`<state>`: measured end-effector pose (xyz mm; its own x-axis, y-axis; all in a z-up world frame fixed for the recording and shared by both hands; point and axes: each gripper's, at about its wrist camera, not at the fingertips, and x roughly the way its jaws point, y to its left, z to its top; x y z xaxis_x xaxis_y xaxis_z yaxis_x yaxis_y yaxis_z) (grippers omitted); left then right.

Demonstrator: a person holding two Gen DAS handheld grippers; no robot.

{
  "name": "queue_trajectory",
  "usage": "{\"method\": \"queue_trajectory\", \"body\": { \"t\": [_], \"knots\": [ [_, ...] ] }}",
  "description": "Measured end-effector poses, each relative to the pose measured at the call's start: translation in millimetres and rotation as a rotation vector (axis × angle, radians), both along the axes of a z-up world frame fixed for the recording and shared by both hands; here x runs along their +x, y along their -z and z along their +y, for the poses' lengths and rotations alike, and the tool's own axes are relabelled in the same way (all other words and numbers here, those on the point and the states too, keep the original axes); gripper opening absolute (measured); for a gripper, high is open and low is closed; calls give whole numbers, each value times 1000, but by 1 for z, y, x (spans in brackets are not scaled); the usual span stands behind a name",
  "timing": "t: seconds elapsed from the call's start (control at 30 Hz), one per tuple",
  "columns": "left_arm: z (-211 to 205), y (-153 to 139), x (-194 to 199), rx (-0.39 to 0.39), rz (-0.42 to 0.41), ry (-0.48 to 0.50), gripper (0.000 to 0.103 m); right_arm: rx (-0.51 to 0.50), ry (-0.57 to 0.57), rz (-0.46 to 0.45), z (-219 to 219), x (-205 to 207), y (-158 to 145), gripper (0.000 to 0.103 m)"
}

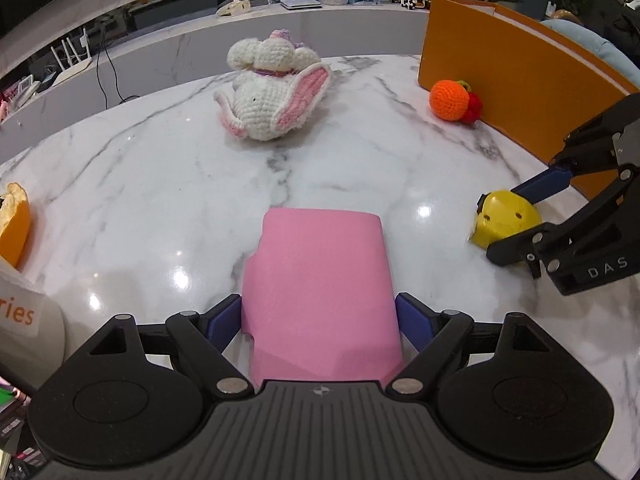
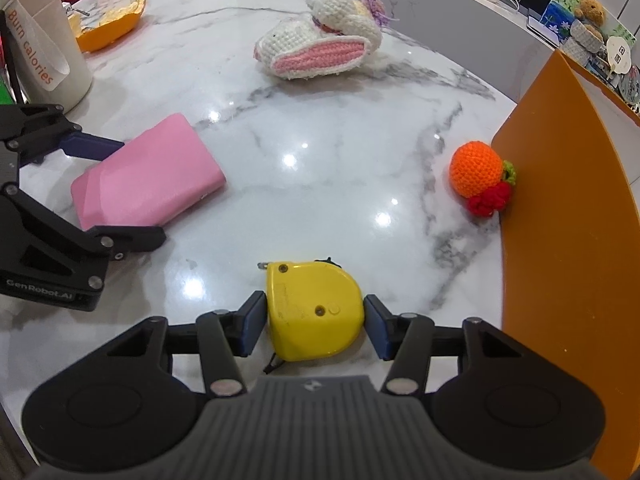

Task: Organize objects
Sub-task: 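Lift the pink wallet and yellow tape measure off the table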

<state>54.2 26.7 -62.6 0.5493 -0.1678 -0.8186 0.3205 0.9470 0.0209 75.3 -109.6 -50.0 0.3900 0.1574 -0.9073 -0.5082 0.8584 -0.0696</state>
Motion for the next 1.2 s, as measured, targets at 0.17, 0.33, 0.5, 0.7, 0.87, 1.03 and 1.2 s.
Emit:
{"method": "queue_trajectory", "body": {
  "t": [0.17, 0.33, 0.5, 0.7, 0.87, 1.03, 1.2],
  "knots": [
    [-2, 1, 2, -1, -11, 11, 97, 11, 3, 0, -1, 1, 0, 55],
    [-1, -1, 4, -15, 12, 3, 94, 14, 0, -1, -1, 0, 0, 55],
    [-2, -2, 2, -21, 19, 6, 93, 12, -3, 5, -2, 1, 0, 55],
    [-4, -6, -1, -31, 26, 19, 92, 20, 3, -5, -3, 1, -5, 55],
    [-4, -15, -2, -41, 11, 15, 92, 38, 7, -25, -4, 0, -15, 55],
    [-5, -24, -2, -49, -3, 16, 92, 53, 10, -42, -5, 0, -23, 55],
    [-7, -27, -4, -43, -6, 18, 92, 54, 10, -55, -6, 0, -26, 55]
  ]
}}
